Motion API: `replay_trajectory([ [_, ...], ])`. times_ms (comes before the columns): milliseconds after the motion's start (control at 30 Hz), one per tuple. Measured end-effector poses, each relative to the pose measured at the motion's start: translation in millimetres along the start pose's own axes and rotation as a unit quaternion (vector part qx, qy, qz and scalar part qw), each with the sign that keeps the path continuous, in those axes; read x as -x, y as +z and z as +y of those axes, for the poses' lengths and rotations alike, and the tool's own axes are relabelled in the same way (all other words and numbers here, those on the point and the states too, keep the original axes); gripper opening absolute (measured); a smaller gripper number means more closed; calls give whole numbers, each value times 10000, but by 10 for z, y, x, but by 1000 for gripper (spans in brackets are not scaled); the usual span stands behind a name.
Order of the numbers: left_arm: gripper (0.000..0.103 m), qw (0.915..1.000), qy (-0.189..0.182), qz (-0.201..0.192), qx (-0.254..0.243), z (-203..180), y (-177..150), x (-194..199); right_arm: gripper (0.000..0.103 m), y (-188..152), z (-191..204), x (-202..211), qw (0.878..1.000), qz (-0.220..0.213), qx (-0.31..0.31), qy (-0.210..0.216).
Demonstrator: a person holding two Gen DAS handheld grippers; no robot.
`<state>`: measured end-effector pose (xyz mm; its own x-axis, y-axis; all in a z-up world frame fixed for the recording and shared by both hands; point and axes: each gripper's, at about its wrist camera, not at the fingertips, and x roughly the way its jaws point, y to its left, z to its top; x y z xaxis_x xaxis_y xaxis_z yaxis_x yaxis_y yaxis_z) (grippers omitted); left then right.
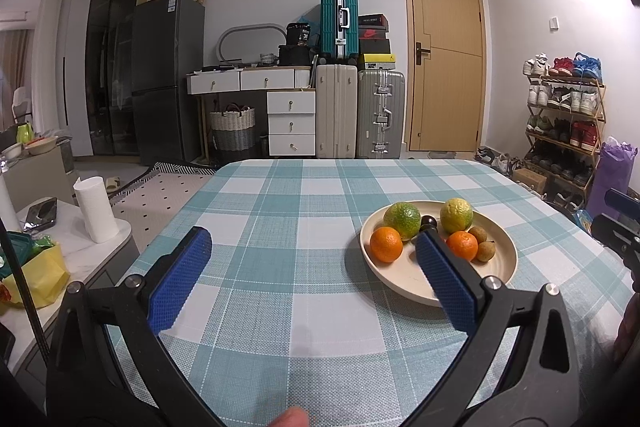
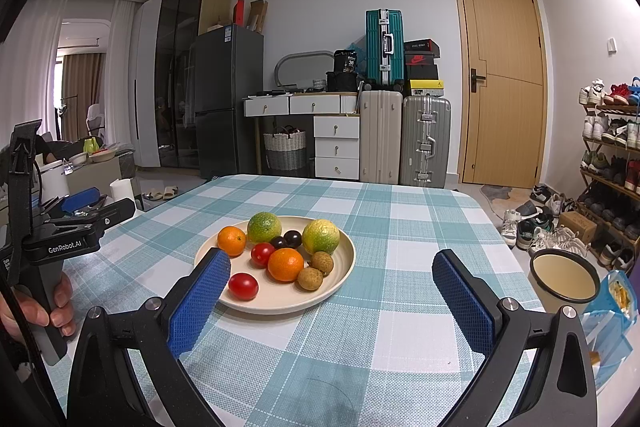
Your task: Organize fruits
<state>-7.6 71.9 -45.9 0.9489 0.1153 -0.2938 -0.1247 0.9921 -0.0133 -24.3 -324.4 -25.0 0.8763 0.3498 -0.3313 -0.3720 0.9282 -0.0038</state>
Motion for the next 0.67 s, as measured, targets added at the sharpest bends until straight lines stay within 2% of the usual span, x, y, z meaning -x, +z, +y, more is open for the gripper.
replay_trajectory([
  [667, 102, 10000, -41, 40, 26, -36, -44, -43, 103, -2, -4, -9, 10000, 0, -3, 0],
])
